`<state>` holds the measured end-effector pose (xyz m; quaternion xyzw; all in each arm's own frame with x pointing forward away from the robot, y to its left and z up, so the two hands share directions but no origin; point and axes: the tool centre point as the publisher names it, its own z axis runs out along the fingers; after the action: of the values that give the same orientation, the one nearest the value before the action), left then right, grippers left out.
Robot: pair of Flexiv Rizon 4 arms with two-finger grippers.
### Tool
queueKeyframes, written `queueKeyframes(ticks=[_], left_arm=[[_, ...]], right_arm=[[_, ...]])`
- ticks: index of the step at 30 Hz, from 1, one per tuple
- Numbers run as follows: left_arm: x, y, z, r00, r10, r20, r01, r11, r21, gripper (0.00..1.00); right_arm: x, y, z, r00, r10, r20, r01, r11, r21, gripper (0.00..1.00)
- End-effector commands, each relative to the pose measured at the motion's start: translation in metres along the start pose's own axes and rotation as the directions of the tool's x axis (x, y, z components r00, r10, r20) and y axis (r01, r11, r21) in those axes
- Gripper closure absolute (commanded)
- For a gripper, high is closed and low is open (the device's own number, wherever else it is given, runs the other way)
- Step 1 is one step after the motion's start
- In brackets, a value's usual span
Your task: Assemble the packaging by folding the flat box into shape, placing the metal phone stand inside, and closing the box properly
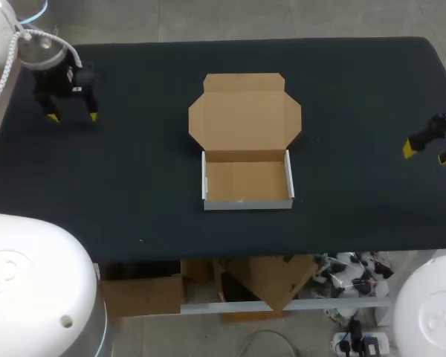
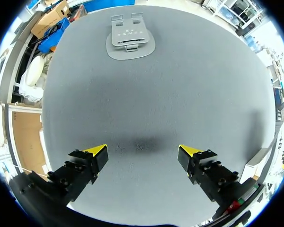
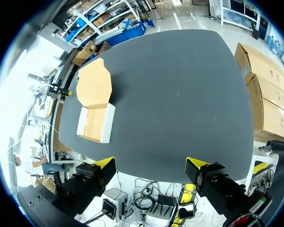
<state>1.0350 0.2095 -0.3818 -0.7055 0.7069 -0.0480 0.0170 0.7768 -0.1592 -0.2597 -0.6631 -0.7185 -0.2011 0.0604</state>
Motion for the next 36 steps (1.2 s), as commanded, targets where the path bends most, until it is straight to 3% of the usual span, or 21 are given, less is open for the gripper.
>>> queueKeyframes(ticks=[1,21,36], left_arm=[[0.003,-0.011,0.007,1.0,0.002,0.008,-0.002,1.0,-0.013,0.0],[0.003,-0.029,0.018,0.999,-0.011,0.039,0.01,1.0,0.025,0.0],[0.003,-0.029,0.014,0.999,-0.007,0.043,0.006,1.0,0.026,0.0]], right_arm=[[0.0,-0.001,-0.002,1.0,0.0,-0.001,0.0,1.0,0.002,0.0],[0.0,-0.001,-0.002,1.0,0.0,-0.001,0.0,1.0,0.002,0.0],[0.0,-0.001,-0.002,1.0,0.0,-0.001,0.0,1.0,0.002,0.0]])
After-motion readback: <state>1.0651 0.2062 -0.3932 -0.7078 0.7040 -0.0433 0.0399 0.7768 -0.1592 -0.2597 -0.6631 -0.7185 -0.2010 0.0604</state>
